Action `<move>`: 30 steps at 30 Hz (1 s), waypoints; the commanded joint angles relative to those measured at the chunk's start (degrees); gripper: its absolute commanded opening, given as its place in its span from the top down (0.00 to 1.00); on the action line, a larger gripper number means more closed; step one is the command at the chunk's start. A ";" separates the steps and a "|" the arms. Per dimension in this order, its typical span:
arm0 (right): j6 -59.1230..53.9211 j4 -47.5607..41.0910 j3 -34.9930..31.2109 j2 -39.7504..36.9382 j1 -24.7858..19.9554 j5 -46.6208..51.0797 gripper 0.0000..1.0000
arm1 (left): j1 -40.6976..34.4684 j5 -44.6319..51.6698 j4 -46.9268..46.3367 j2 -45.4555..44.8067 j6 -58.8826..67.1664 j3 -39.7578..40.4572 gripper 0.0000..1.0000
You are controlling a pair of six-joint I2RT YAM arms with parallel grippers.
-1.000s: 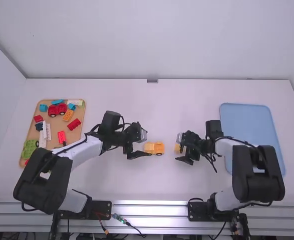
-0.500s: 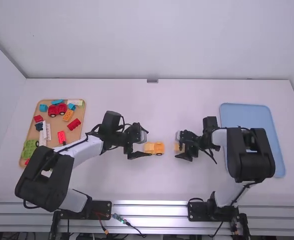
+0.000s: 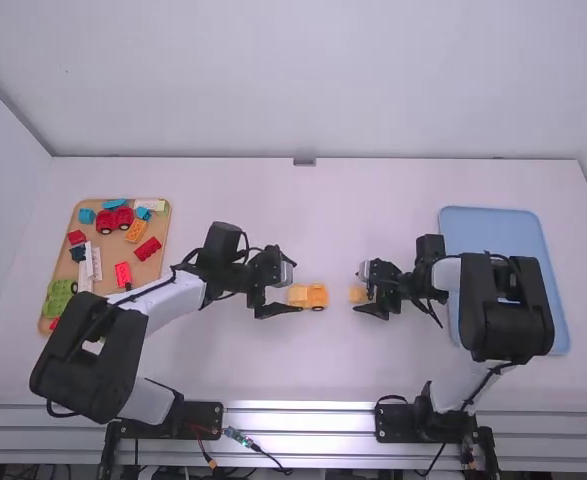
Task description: Assemble lego blocks to make yellow taxi
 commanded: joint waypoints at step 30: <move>1.25 -0.22 0.00 4.52 0.85 0.46 0.53 | 0.11 0.96 1.90 0.50 1.25 -0.33 0.01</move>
